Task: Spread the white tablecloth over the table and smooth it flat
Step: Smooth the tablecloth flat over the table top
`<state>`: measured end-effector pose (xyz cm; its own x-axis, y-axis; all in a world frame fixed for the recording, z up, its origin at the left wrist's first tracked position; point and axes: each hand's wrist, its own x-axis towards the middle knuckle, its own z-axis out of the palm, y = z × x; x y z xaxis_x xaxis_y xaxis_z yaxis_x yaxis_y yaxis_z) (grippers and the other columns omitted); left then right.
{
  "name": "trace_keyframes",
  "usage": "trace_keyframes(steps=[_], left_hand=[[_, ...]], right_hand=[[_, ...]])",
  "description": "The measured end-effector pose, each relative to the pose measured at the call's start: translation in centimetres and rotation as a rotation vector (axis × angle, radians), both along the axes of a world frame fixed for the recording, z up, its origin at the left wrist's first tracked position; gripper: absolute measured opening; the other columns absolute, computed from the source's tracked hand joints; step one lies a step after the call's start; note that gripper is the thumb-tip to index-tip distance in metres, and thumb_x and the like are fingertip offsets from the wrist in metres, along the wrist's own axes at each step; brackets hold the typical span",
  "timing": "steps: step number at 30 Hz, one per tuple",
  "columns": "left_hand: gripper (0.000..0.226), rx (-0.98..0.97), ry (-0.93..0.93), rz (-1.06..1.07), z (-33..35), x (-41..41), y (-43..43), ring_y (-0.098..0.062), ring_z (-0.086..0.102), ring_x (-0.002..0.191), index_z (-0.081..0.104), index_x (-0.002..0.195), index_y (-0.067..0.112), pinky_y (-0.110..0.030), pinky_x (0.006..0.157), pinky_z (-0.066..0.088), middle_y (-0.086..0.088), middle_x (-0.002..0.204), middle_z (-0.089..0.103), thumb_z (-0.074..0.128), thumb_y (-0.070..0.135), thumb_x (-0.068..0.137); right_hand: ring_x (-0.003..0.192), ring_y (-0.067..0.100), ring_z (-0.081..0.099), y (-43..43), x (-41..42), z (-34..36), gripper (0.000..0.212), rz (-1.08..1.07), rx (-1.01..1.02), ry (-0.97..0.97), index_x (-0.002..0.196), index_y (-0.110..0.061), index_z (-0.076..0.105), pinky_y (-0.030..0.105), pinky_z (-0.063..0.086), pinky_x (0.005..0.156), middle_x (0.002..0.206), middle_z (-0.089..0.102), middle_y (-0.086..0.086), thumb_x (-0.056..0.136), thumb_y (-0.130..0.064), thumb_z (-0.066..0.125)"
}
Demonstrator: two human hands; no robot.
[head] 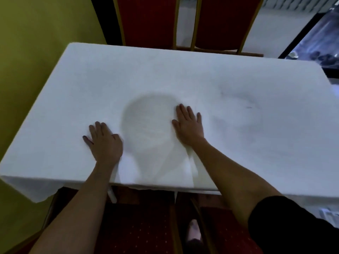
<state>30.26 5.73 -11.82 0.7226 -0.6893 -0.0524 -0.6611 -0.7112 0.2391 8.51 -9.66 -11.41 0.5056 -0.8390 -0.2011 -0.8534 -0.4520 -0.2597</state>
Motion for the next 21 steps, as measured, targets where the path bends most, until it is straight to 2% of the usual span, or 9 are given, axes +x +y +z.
trace_keyframes(steps=[2, 8, 14, 17, 21], left_hand=[[0.055, 0.004, 0.018, -0.055, 0.4, -3.1, -2.2, -0.031, 0.009, 0.147, 0.027, 0.145, 0.001, -0.057, 0.116, 0.002, -0.016, 0.157, 0.018, 0.039, 0.019, 0.095], [0.057, 0.057, 0.101, -0.544, 1.1, -17.4, -9.1, -0.025, 0.007, 0.148, 0.016, 0.15, 0.01, -0.051, 0.117, 0.002, -0.009, 0.16, 0.012, 0.03, 0.033, 0.1], [0.055, 0.072, 0.156, -1.006, 2.2, -28.0, -16.2, -0.016, -0.002, 0.149, 0.009, 0.151, 0.017, -0.044, 0.119, -0.005, 0.0, 0.161, 0.0, 0.024, 0.034, 0.102], [0.056, 0.096, 0.126, -1.005, 1.0, -27.6, -19.8, -0.015, -0.001, 0.149, 0.005, 0.151, 0.017, -0.044, 0.119, -0.003, 0.001, 0.161, 0.0, 0.023, 0.034, 0.101], [0.056, 0.039, 0.035, -0.907, 0.1, -22.5, -23.9, -0.018, 0.005, 0.148, 0.007, 0.151, 0.015, -0.045, 0.118, 0.004, 0.0, 0.161, 0.005, 0.024, 0.03, 0.1]], right_hand=[[0.15, 0.019, 0.0, -2.1, -5.2, -0.1, 0.059, -0.137, -0.012, 0.003, 0.154, -0.021, 0.007, 0.048, 0.0, 0.119, 0.163, 0.001, -0.006, 0.102, -0.045, 0.02], [0.15, 0.019, 0.001, -2.8, -20.5, 0.3, 0.058, -0.494, -0.005, -0.009, 0.154, -0.021, 0.007, 0.049, 0.001, 0.119, 0.163, 0.003, -0.006, 0.102, -0.043, 0.019], [0.15, 0.018, 0.001, -0.2, -30.8, 0.2, 0.057, -0.72, -0.017, 0.011, 0.154, -0.024, 0.005, 0.05, 0.003, 0.12, 0.163, 0.003, -0.008, 0.101, -0.043, 0.017], [0.149, 0.017, 0.002, -0.2, -31.8, -0.1, 0.056, -0.769, -0.025, 0.013, 0.154, -0.024, 0.007, 0.05, 0.002, 0.119, 0.162, 0.004, -0.008, 0.102, -0.038, 0.019], [0.146, 0.024, 0.015, -3.0, -28.1, 0.3, 0.051, -0.922, -0.053, -0.015, 0.148, -0.011, 0.026, 0.058, 0.013, 0.115, 0.158, 0.024, 0.004, 0.099, -0.022, 0.028]])
